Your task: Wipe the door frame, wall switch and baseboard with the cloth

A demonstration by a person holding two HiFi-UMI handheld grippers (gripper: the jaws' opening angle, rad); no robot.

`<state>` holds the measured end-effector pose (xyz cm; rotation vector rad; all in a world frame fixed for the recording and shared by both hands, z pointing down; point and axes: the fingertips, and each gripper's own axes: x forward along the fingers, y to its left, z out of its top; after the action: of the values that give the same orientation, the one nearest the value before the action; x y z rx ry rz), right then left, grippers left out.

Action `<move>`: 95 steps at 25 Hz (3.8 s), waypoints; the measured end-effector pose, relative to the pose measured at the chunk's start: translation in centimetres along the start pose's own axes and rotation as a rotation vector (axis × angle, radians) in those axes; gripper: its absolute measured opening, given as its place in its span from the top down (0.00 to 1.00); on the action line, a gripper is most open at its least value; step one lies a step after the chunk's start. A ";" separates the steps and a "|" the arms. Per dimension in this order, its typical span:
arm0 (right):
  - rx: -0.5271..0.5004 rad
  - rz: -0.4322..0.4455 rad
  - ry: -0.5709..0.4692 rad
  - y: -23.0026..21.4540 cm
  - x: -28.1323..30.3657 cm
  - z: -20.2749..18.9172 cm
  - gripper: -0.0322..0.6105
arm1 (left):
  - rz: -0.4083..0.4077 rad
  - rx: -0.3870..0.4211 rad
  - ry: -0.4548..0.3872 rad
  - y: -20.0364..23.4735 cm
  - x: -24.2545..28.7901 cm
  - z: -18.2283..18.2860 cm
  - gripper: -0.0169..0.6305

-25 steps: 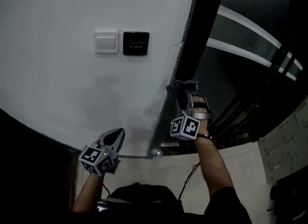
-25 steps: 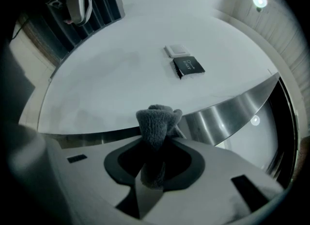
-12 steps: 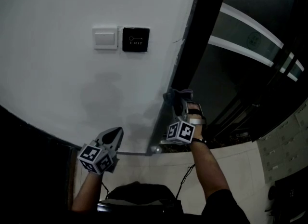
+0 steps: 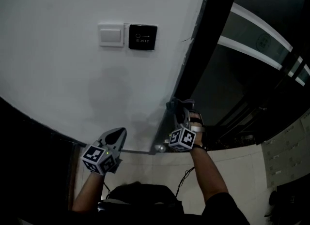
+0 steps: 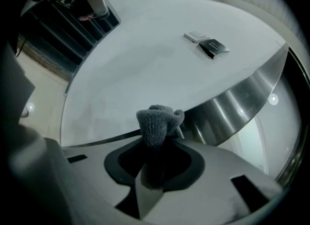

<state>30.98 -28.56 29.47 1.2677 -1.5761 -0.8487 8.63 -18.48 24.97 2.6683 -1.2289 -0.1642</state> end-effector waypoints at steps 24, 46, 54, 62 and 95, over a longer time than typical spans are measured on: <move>0.024 0.272 0.085 11.5 2.5 -3.2 0.81 | 0.051 -0.010 0.044 2.2 0.9 -1.4 0.99; -0.017 0.448 0.123 16.3 3.3 -4.0 0.81 | 0.135 0.035 0.012 5.0 1.0 -0.6 0.99; -0.061 0.513 0.174 17.8 3.7 -4.7 0.81 | 0.149 0.028 0.014 4.7 -0.3 -1.2 0.99; 0.031 0.526 0.163 17.1 2.2 -3.1 0.81 | 0.146 0.030 0.022 4.1 -1.6 -1.3 0.99; -0.214 -0.384 -0.020 -24.8 -5.7 10.1 0.80 | -0.043 0.020 -0.058 0.9 1.2 1.6 0.99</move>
<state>30.31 -29.09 2.12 1.4278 -1.2331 -1.2378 8.40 -20.19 23.57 2.7268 -1.1972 -0.2384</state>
